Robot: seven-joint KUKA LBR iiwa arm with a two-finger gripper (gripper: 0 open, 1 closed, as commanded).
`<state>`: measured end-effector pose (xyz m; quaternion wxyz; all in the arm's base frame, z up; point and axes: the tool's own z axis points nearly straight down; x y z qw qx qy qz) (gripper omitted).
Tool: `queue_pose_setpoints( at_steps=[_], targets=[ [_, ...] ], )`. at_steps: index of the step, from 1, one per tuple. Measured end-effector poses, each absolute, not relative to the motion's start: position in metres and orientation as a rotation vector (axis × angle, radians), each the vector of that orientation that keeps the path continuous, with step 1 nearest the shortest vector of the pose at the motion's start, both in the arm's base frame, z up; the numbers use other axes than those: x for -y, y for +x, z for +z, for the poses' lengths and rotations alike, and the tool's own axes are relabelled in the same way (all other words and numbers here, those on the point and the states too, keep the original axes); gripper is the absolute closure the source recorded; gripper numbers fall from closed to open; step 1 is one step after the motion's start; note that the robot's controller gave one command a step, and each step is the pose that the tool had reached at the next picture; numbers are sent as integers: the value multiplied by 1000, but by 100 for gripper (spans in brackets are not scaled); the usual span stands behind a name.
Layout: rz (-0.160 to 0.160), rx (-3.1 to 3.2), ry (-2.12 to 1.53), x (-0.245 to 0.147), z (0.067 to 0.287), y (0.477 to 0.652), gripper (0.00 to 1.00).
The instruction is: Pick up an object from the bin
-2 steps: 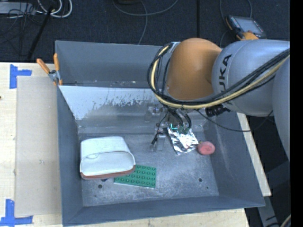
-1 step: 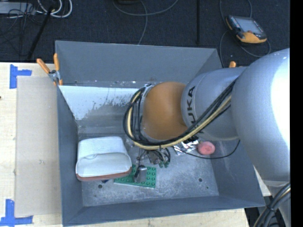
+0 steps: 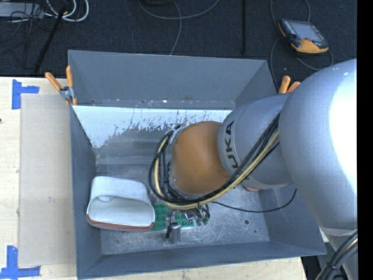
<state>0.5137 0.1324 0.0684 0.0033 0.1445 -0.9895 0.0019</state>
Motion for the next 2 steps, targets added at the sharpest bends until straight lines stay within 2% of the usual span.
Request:
queue_pose_setpoints(
  at_steps=[1, 2],
  targets=[
    [3, 3106, 449, -133, 70, 515, 100],
    [-1, 3114, 462, -125, 205, 490, 100]
  ],
)
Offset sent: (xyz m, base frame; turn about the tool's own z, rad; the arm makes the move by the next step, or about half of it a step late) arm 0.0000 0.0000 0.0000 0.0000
